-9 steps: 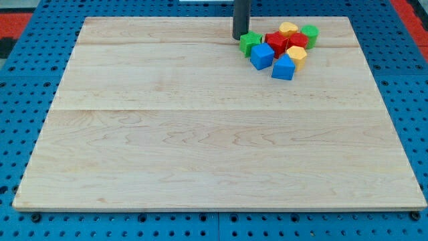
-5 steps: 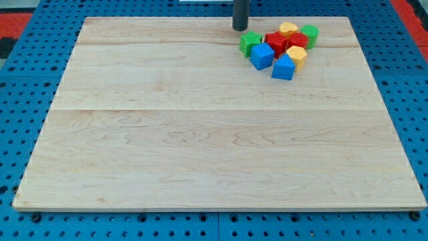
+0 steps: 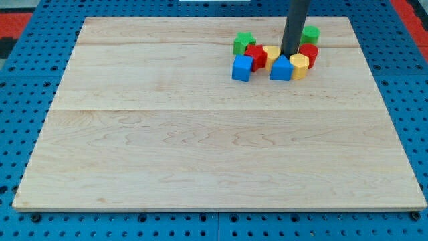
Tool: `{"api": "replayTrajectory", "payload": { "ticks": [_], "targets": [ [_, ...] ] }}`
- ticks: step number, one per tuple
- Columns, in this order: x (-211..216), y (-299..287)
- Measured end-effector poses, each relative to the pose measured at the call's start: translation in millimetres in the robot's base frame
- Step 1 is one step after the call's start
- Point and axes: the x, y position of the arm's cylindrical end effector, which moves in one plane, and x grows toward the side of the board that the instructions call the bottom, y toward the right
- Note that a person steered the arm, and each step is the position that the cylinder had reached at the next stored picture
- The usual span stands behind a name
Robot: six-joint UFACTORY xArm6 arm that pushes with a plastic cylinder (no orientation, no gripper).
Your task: Separate the red star and yellow heart
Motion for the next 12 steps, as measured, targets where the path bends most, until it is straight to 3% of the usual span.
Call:
{"api": "replayTrajectory", "payload": {
  "ticks": [1,3,5,9,10,11,12],
  "targets": [
    [-10,-2],
    [-24,-109],
    [21,-184],
    [119,-209],
    [130,-252],
    [120,-231],
    [105,-262]
  ]
}}
